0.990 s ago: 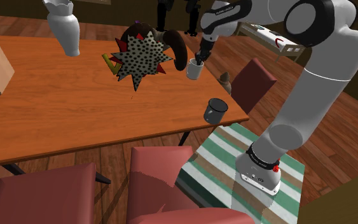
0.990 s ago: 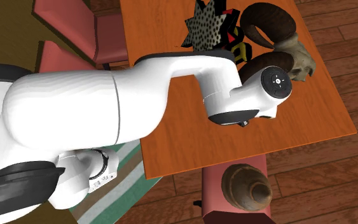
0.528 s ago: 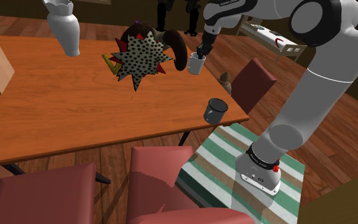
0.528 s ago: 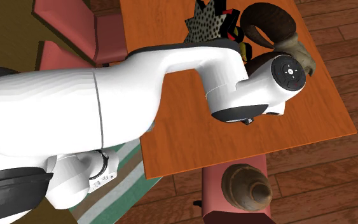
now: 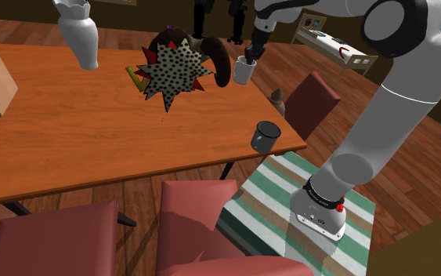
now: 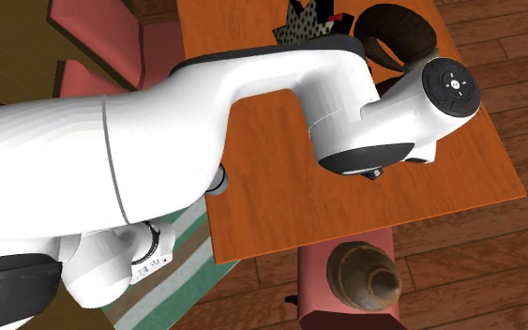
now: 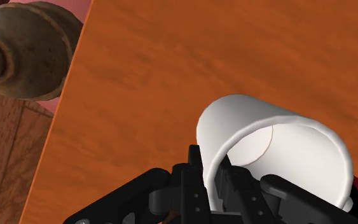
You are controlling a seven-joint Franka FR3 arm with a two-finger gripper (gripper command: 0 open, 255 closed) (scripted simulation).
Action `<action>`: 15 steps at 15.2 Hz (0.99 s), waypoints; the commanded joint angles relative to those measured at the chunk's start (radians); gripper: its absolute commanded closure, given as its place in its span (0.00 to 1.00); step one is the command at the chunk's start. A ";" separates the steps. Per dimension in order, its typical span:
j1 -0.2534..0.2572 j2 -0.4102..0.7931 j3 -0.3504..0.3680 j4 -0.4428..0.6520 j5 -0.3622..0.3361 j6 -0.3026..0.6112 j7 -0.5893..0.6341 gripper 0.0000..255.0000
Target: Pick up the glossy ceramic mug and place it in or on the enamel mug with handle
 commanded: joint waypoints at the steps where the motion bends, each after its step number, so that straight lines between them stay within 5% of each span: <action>1: -0.001 -0.005 -0.001 0.021 -0.003 -0.026 0.002 1.00; 9: -0.001 -0.016 -0.002 0.108 -0.009 -0.123 0.010 1.00; 15: 0.037 -0.267 0.034 -0.162 -0.091 -0.086 0.106 1.00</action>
